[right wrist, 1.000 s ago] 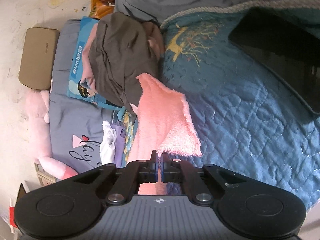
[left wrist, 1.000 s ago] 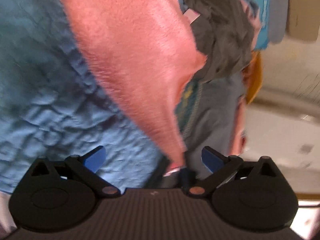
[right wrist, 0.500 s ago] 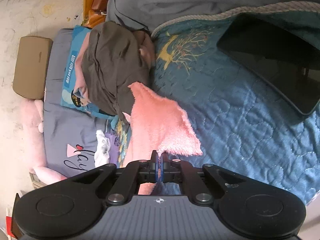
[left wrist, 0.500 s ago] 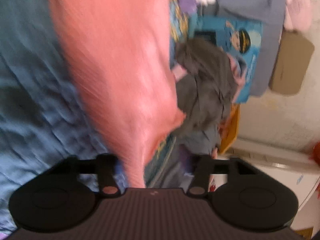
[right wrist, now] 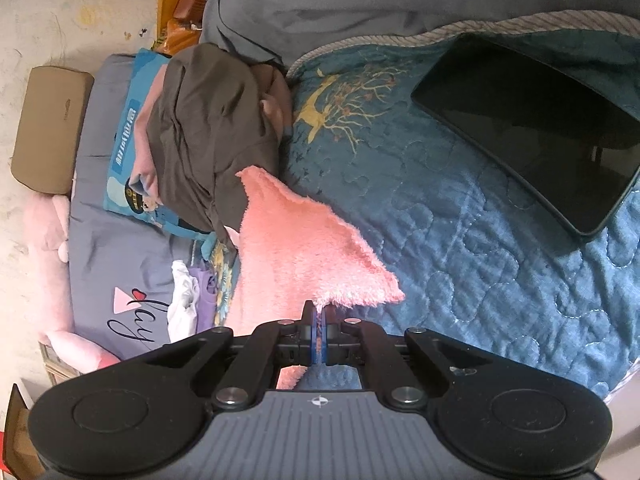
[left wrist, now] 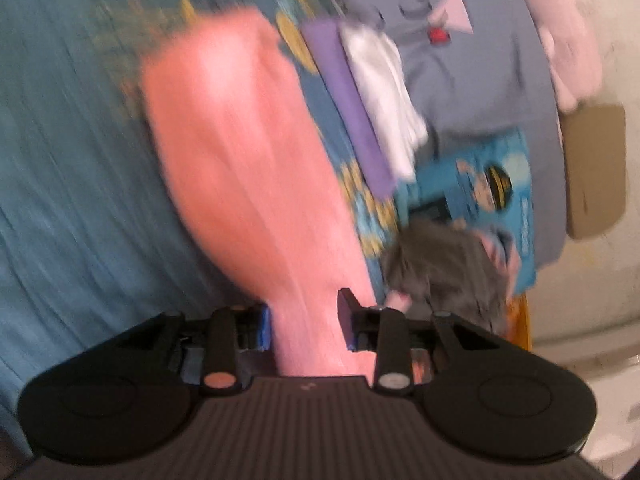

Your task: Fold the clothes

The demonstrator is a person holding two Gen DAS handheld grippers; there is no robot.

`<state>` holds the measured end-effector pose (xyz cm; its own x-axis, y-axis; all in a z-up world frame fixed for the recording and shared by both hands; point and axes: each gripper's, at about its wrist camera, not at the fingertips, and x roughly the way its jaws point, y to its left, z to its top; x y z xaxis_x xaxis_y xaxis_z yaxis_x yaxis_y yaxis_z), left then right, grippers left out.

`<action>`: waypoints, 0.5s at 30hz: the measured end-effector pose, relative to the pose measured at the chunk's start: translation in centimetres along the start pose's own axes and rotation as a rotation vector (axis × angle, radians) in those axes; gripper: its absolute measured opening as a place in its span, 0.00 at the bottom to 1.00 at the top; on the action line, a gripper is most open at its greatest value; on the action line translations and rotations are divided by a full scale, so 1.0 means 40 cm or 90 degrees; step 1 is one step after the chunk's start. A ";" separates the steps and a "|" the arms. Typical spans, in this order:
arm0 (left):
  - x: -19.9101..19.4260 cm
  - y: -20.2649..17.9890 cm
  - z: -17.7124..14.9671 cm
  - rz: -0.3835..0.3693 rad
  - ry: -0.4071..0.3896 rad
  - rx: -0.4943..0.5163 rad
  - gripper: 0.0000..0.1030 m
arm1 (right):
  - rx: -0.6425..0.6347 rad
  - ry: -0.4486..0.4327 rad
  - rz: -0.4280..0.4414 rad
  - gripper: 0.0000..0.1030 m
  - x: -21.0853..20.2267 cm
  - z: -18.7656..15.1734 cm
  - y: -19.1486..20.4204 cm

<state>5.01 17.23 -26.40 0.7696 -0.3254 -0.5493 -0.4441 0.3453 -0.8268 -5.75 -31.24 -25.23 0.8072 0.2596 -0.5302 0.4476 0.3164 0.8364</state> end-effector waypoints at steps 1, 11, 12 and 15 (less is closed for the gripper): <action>-0.008 0.011 0.023 0.003 -0.015 -0.008 0.34 | -0.001 0.000 -0.003 0.02 0.000 -0.002 0.000; -0.082 0.096 0.225 0.019 -0.104 -0.018 0.34 | -0.021 0.006 -0.016 0.02 0.007 -0.008 0.007; -0.078 0.095 0.235 0.021 -0.102 -0.010 0.34 | -0.024 0.006 -0.017 0.02 0.007 -0.009 0.010; -0.066 0.082 0.250 0.034 -0.089 0.016 0.15 | -0.034 0.004 -0.019 0.02 0.009 -0.012 0.019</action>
<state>6.09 28.04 -26.45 0.8029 -0.1806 -0.5682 -0.4756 0.3806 -0.7931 -5.32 -30.48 -24.85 0.7910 0.2553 -0.5560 0.4500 0.3728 0.8115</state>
